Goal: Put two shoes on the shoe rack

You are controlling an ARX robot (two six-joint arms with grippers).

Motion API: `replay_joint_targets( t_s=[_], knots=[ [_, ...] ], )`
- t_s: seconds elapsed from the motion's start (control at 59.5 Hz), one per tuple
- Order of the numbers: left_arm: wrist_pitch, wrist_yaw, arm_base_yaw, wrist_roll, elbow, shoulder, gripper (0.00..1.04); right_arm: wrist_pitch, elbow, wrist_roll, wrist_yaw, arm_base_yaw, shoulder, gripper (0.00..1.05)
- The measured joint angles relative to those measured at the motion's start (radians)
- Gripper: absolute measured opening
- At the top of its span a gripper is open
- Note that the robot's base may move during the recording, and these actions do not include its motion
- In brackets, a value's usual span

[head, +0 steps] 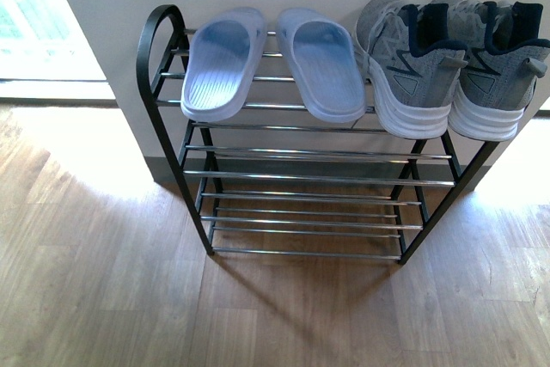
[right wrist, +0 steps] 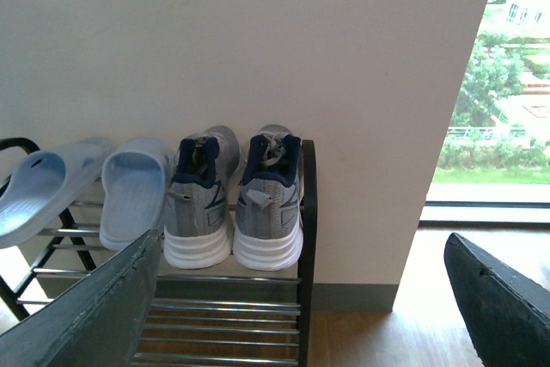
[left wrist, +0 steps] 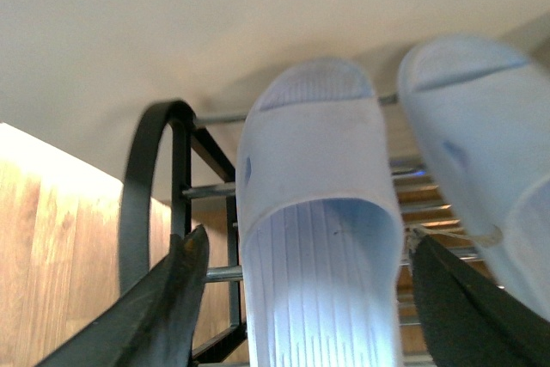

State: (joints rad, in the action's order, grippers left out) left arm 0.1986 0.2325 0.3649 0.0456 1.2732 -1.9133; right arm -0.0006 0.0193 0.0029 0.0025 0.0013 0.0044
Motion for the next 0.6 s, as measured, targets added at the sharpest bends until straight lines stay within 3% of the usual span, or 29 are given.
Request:
replay_joint_targets(
  t_s=[0.118,0.168,0.286,0.521,0.605],
  knots=[
    [0.126,0.071,-0.031,-0.016,-0.204,0.15,0.94,0.0,0.0,0.0,0.0,0.0,0.0,0.96],
    [0.414,0.069,-0.061,-0.025,-0.352,0.189,0.81,0.0,0.0,0.0,-0.001,0.0,0.0,0.96],
    [0.696,0.027,-0.1,-0.03,-0.548,0.249,0.63,0.0,0.0,0.0,0.0,0.0,0.0,0.96],
    [0.808,-0.034,-0.163,-0.034,-0.784,0.424,0.28,0.0,0.0,0.0,0.0,0.0,0.0,0.96],
    [0.816,-0.066,-0.193,-0.035,-0.882,0.494,0.08,0.0,0.0,0.0,0.0,0.0,0.0,0.96]
  ],
)
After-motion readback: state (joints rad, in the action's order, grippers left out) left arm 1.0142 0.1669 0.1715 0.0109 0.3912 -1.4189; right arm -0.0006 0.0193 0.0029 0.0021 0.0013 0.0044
